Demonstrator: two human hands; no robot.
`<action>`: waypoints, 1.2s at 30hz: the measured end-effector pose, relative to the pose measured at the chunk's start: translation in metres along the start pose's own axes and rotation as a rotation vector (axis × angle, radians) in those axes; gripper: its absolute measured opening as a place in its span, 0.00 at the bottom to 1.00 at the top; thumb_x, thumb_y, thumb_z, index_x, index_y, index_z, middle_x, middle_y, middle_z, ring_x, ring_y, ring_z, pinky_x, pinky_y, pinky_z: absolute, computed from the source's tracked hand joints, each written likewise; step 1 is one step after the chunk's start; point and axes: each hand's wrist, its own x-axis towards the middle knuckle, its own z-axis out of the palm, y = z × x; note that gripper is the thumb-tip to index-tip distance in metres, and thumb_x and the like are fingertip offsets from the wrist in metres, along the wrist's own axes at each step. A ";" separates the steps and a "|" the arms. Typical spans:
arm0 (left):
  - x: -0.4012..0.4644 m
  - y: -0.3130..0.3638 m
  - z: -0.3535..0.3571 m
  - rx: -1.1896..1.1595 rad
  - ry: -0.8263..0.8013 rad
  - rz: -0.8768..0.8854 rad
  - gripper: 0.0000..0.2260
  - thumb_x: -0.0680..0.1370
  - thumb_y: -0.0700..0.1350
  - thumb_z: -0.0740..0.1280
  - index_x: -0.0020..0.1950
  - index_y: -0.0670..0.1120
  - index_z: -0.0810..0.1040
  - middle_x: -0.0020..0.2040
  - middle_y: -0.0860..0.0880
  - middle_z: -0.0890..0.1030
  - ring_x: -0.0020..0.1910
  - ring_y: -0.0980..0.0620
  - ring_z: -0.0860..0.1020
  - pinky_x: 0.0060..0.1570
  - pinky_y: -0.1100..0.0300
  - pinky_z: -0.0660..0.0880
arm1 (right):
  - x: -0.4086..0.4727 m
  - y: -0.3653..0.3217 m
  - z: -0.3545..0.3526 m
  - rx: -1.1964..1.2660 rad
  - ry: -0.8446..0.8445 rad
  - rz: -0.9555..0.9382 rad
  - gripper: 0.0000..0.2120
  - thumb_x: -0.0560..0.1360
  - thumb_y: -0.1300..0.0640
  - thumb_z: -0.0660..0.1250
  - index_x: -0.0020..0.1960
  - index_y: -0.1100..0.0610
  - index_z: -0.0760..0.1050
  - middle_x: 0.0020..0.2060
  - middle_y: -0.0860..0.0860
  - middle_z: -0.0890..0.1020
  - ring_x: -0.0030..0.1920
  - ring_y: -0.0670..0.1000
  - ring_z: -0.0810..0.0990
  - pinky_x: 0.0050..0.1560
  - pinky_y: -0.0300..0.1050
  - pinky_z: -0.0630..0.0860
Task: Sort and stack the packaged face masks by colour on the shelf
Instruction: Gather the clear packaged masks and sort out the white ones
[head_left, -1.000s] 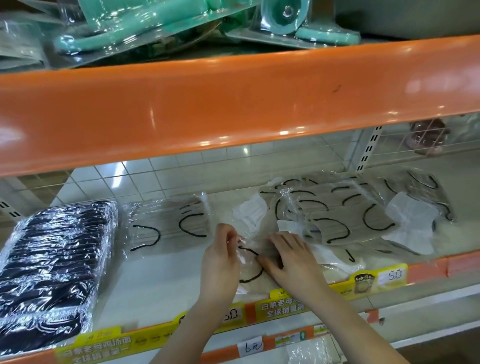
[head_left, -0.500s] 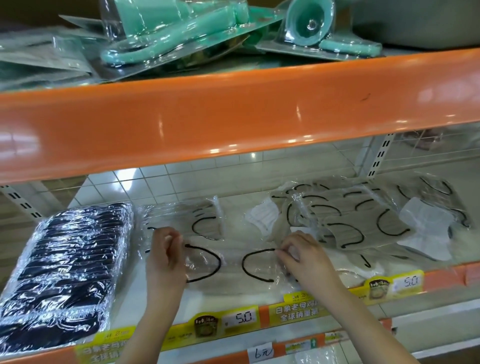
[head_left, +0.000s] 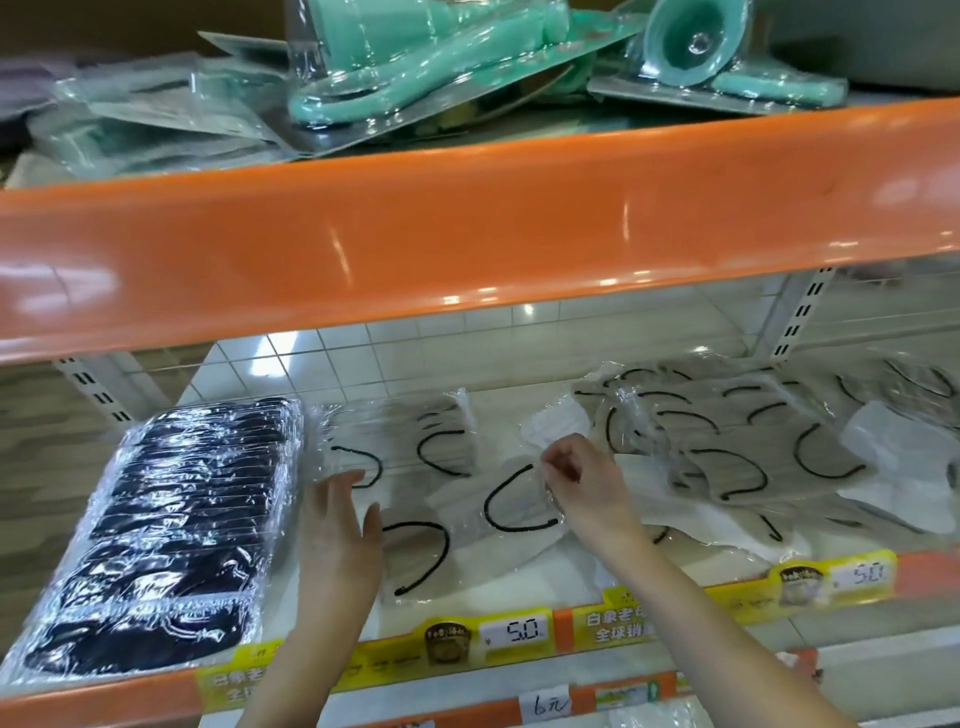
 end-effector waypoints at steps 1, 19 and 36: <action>-0.005 0.001 0.000 0.107 0.005 0.117 0.09 0.74 0.37 0.63 0.53 0.39 0.76 0.51 0.40 0.77 0.50 0.38 0.75 0.47 0.48 0.73 | 0.003 0.000 0.006 0.010 0.009 0.012 0.08 0.77 0.64 0.64 0.43 0.52 0.72 0.36 0.47 0.78 0.37 0.44 0.76 0.36 0.31 0.67; -0.025 0.008 0.033 0.566 -0.500 0.170 0.27 0.72 0.59 0.54 0.50 0.40 0.83 0.52 0.35 0.82 0.49 0.35 0.81 0.42 0.45 0.80 | 0.039 -0.016 0.074 0.040 0.086 0.142 0.06 0.77 0.65 0.61 0.52 0.58 0.72 0.47 0.51 0.78 0.50 0.52 0.77 0.44 0.37 0.67; -0.013 -0.010 0.035 0.607 -0.439 0.117 0.21 0.72 0.58 0.64 0.50 0.42 0.80 0.52 0.36 0.80 0.52 0.36 0.79 0.45 0.45 0.78 | -0.003 -0.007 0.098 -0.634 -0.253 -0.423 0.14 0.79 0.59 0.58 0.64 0.60 0.71 0.66 0.54 0.69 0.65 0.57 0.68 0.64 0.48 0.65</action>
